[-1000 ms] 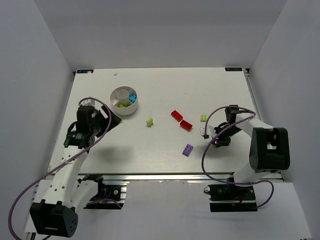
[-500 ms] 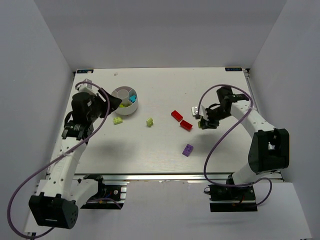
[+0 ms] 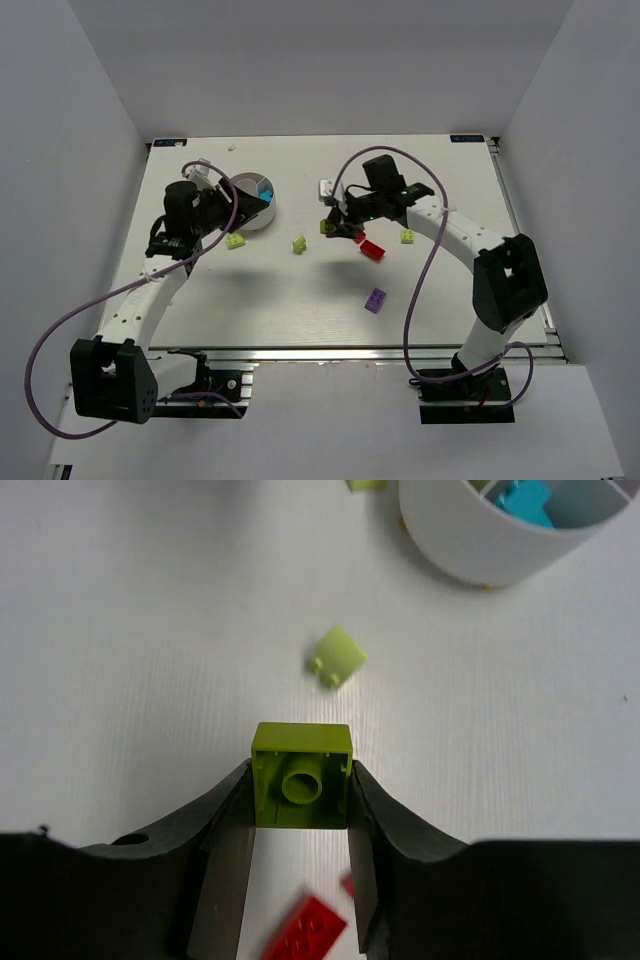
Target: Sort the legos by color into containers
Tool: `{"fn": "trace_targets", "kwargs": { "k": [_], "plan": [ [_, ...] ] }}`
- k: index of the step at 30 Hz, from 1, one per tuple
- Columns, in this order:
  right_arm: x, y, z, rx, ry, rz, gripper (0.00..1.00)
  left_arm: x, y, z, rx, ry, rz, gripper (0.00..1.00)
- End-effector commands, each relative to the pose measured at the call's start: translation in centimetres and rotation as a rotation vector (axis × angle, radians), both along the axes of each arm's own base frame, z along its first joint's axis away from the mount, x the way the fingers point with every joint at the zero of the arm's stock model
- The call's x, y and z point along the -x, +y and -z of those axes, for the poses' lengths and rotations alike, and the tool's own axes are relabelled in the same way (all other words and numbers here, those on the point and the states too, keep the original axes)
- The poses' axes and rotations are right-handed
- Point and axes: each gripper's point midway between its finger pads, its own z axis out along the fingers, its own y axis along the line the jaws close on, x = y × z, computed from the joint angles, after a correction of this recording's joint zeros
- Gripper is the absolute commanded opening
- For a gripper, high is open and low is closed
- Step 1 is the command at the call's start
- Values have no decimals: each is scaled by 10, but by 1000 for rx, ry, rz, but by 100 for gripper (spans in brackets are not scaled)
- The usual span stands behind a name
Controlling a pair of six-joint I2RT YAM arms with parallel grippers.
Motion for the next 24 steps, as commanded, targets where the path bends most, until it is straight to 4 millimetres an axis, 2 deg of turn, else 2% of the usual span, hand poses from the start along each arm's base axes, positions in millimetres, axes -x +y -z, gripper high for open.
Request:
{"fn": "trace_targets", "kwargs": {
  "k": [1, 2, 3, 5, 8, 16, 24],
  "plan": [
    [-16, 52, -46, -158, 11, 42, 0, 5, -22, -8, 49, -31, 69, 62],
    [-9, 63, -45, -159, 20, 22, 0, 3, -26, -5, 38, -18, 73, 62],
    [-8, 69, -46, -164, 33, 24, 0, 5, -34, -3, 25, -14, 92, 62],
    [-7, 84, -49, -175, 33, 17, 0, 3, -38, 0, 5, -4, 85, 61],
    [-7, 95, -49, -177, 57, 19, 0, 5, -45, 4, -9, 0, 88, 61],
    [10, 114, -51, -183, 58, -3, 0, 15, -54, 16, -46, 34, 114, 59],
    [23, 121, -60, -205, 36, -14, 0, 24, -58, 23, -49, 45, 135, 55]
  ]
}}
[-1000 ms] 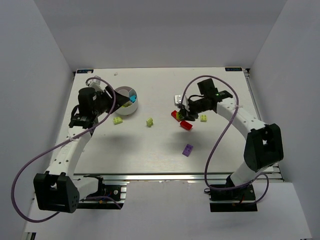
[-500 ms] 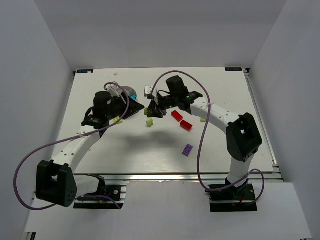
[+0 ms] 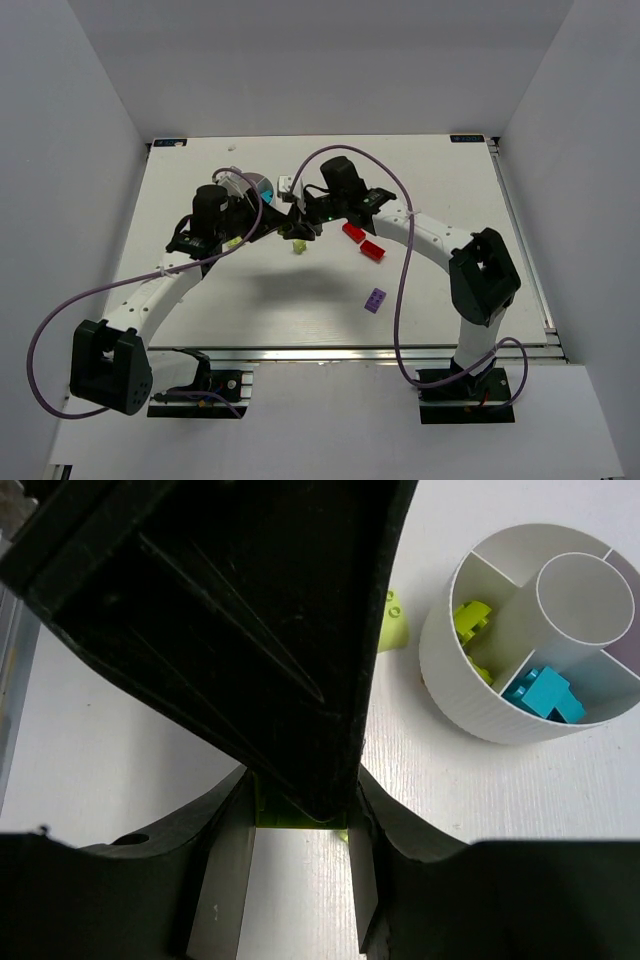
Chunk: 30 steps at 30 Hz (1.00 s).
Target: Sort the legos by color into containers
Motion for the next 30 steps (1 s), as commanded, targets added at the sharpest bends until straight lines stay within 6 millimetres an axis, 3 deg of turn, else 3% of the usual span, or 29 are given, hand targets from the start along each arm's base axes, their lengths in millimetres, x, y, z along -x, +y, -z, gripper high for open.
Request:
{"fn": "trace_targets", "kwargs": {
  "k": [1, 6, 16, 20, 23, 24, 25, 26, 28, 30],
  "plan": [
    [2, 6, -32, -69, -58, 5, 0, 5, -3, -9, 1, -31, 16, 55],
    [3, 5, -34, -72, -59, 29, 0, 15, -7, -6, 0, -18, 40, 48],
    [12, 0, -42, -98, -70, 30, 0, 27, -4, 0, -21, -5, 54, 47],
    [17, -2, -44, -104, -78, 24, 2, 27, -5, -6, -11, -17, 49, 37],
    [22, -4, -41, -99, -76, 15, 31, 24, -4, -14, -5, -35, 42, 24],
    [23, -6, -39, -95, -75, 17, 50, 25, -3, -14, -9, -32, 37, 20],
    [23, -7, -38, -91, -78, 21, 64, 21, -1, -18, -18, -40, 17, 18],
    [23, -8, -38, -89, -88, 22, 89, 20, 2, -18, -34, -42, 7, 16],
    [19, -12, -34, -70, -102, 44, 89, 15, 13, -19, -95, -27, -51, 11],
    [9, -20, -32, -42, -154, 99, 89, 16, 31, -2, -217, 44, -93, 5]
  ]
}}
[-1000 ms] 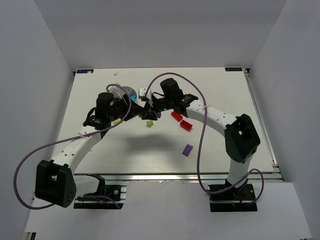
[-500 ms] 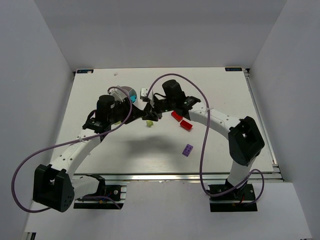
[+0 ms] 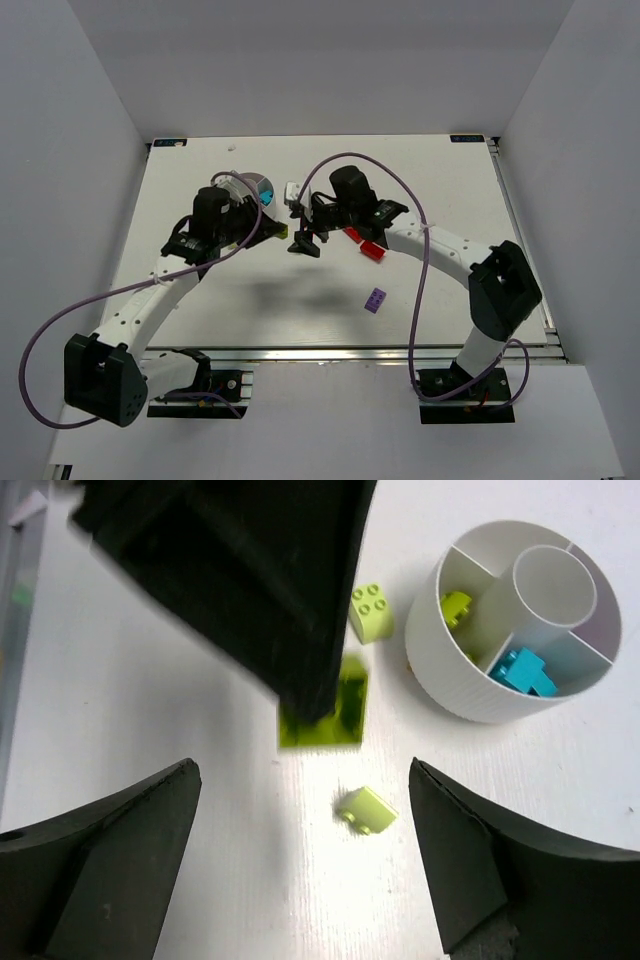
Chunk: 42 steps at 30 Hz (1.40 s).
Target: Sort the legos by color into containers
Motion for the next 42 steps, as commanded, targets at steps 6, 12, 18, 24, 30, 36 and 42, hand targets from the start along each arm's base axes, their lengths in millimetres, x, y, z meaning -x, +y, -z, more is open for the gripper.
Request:
{"fn": "trace_targets", "kwargs": {
  "k": [6, 12, 18, 24, 30, 36, 42],
  "plan": [
    [-17, -45, 1, 84, -184, 96, 89, -41, 86, -6, -463, 161, -259, 0],
    [-11, -66, 4, 92, -131, 80, 53, -70, 100, -9, -620, 244, -220, 0],
    [-11, -77, 7, 97, -55, 90, 0, -90, 102, -7, -689, 270, -188, 0],
    [-12, -81, 8, 92, -49, 94, 0, -89, 98, 0, -681, 290, -164, 0],
    [-14, -78, 5, 84, -45, 92, 0, -84, 99, 5, -681, 292, -164, 0],
    [-13, -78, 5, 83, -34, 92, 0, -83, 102, 4, -695, 287, -171, 0],
    [-13, -77, 7, 86, -26, 91, 0, -82, 103, 4, -700, 278, -172, 0]
  ]
}}
